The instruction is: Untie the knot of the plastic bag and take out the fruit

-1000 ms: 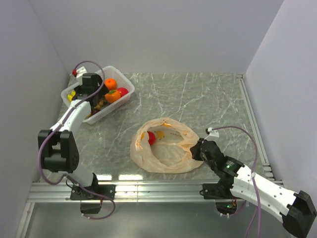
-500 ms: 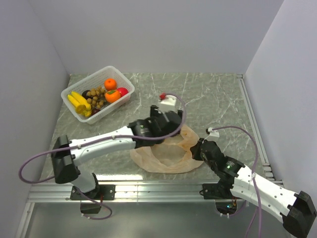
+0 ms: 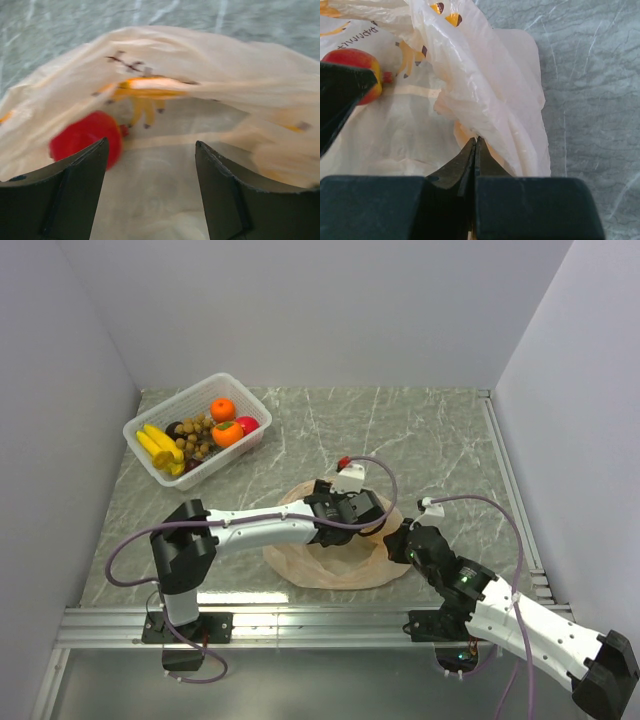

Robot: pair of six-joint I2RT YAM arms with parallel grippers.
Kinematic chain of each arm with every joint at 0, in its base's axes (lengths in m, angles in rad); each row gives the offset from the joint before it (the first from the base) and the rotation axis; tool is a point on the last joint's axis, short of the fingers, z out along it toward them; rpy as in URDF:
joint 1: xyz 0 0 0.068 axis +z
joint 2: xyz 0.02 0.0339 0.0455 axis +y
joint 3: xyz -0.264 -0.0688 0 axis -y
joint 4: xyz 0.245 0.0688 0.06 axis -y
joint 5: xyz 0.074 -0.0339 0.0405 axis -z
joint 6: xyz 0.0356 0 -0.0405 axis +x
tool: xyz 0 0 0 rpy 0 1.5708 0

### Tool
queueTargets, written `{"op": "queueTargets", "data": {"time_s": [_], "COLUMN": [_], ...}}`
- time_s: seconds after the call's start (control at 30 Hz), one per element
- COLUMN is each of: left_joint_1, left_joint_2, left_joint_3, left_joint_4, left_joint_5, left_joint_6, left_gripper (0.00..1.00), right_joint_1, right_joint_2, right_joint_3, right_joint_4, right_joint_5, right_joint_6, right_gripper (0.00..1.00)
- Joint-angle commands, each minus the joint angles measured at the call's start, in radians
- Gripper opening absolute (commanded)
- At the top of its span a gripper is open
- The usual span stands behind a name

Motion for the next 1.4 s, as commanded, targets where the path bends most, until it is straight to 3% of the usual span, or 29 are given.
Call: {"op": "queueTargets", "data": {"time_s": [0.0,0.37,0.63,0.8,0.93,1.03,1.07,1.17,1.37], "left_joint_1": [0.039,0.176,0.19,0.196,0.202,0.199,0.196,0.172,0.13], "left_joint_2": [-0.032,0.017,0.04,0.046,0.032,0.011,-0.015,-0.087,-0.279], "left_joint_3": [-0.029,-0.135,-0.211,-0.265,-0.294,-0.306,-0.311,-0.326,-0.408], "left_joint_4": [-0.029,0.039,0.109,0.152,0.206,0.243,0.252,0.272,0.408], "left_joint_5": [-0.079,-0.081,0.048,0.059,0.071,0.105,0.113,0.122,0.275], "left_joint_6": [-0.051,-0.005,-0.037,-0.062,-0.048,-0.019,-0.009,0.041,0.194], "left_gripper": [0.75,0.82,0.89,0.89,0.78,0.53,0.49,0.41,0.44], "right_joint_1": [0.01,0.011,0.011,0.011,0.01,0.011,0.013,0.011,0.013], "right_joint_2": [-0.006,0.014,0.025,0.026,0.034,0.031,0.026,0.023,0.026], "right_joint_3": [-0.009,-0.007,-0.007,-0.007,-0.006,-0.006,-0.006,-0.004,0.006], "right_joint_4": [0.036,0.043,0.046,0.046,0.045,0.043,0.04,0.039,0.027], "right_joint_5": [0.02,0.019,0.02,0.02,0.022,0.025,0.027,0.031,0.037], "right_joint_6": [-0.006,-0.012,-0.014,-0.012,-0.011,-0.007,-0.006,-0.004,0.0], "right_gripper": [0.0,0.0,0.0,0.0,0.0,0.0,0.0,0.0,0.0]}}
